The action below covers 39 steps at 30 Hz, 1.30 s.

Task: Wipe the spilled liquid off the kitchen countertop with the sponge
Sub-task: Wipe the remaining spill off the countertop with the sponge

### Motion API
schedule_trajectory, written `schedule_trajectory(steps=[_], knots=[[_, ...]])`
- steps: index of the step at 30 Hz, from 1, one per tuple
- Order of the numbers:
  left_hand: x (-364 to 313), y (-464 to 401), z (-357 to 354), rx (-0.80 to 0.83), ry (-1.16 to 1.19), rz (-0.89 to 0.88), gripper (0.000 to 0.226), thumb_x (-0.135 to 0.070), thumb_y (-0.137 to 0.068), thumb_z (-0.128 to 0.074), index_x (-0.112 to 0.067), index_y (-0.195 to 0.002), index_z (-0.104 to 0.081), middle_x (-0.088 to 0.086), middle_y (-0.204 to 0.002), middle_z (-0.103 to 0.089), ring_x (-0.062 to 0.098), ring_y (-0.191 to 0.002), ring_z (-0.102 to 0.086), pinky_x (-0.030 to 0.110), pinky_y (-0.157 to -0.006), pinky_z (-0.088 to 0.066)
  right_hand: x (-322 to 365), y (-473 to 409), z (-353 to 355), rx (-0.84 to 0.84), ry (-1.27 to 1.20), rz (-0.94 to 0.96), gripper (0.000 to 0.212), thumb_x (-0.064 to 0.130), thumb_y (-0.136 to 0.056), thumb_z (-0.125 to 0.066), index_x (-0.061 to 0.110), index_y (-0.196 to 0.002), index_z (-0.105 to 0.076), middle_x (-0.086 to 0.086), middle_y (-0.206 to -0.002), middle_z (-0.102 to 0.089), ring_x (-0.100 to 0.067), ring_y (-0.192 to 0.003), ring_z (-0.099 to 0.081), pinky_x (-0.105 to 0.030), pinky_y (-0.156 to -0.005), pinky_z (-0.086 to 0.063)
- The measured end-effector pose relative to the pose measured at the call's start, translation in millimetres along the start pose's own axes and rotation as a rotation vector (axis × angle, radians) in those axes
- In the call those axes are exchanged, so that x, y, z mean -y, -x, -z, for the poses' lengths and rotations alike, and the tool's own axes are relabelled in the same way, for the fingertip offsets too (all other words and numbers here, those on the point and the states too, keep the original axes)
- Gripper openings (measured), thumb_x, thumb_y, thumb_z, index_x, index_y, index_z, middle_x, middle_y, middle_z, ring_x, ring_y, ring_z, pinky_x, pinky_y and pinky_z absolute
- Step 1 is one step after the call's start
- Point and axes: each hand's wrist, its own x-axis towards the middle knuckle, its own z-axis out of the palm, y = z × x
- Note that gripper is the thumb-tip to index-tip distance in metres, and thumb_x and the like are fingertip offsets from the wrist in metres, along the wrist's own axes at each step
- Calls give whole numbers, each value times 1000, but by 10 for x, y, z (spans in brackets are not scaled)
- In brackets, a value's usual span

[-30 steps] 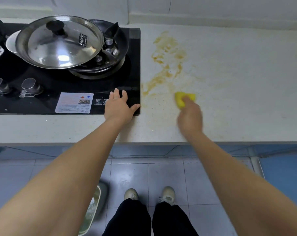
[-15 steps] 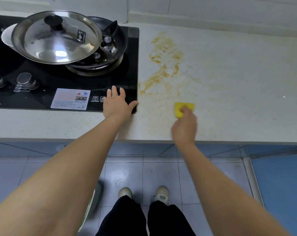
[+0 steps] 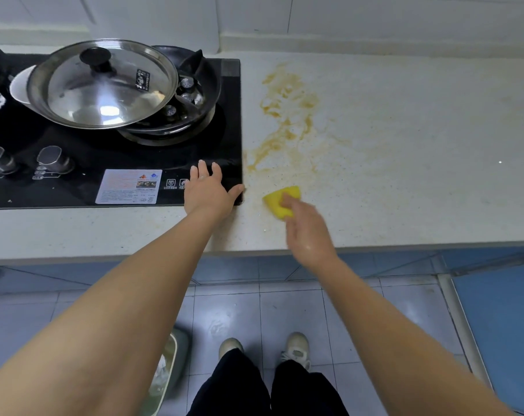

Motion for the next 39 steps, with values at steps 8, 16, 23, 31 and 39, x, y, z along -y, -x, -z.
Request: schedule_trajectory(steps=[8, 16, 23, 31, 39], knots=[[25, -16, 0, 12, -7, -15, 78, -56, -93, -39, -12, -151, -11, 14, -158, -2, 29, -146, 1, 41, -117, -15, 362, 65, -223, 25, -41, 13, 48, -1, -92, -35, 12, -138, -38, -8, -145, -39, -18, -124, -41, -27, -104, -30], [34, -15, 8, 17, 0, -21, 77, -56, -94, -38, -13, -151, -10, 13, -159, -1, 29, -147, 2, 41, -118, -11, 120, -69, 39, -184, -6, -341, 52, -3, -90, -37, 10, -141, -32, -13, -139, -42, -28, -125, -42, -36, -105, -33], [22, -36, 38, 26, 21, -14, 77, -55, -93, -42, -12, -151, -15, 14, -158, -3, 30, -146, 0, 43, -116, -15, 32, -290, 118, -159, -11, -289, 52, -1, -90, -37, 16, -139, -35, -13, -130, -50, -29, -115, -50, -33, -90, -41], [-102, -365, 182, 80, 38, 6, 67, -44, -98, -40, -12, -151, -15, 13, -159, 1, 31, -146, 2, 43, -117, -11, 192, -554, -93, -61, -8, 0, 50, -1, -88, -40, 12, -136, -40, -14, -133, -49, -30, -120, -46, -35, -101, -35], [-177, -623, 173, 73, 3, 47, 64, -44, -99, -35, -18, -151, -11, 13, -159, 2, 33, -146, 3, 45, -116, -9, 296, -1019, -111, -11, -50, 67, 49, -3, -84, -44, 6, -132, -46, -18, -129, -52, -33, -119, -46, -36, -101, -34]])
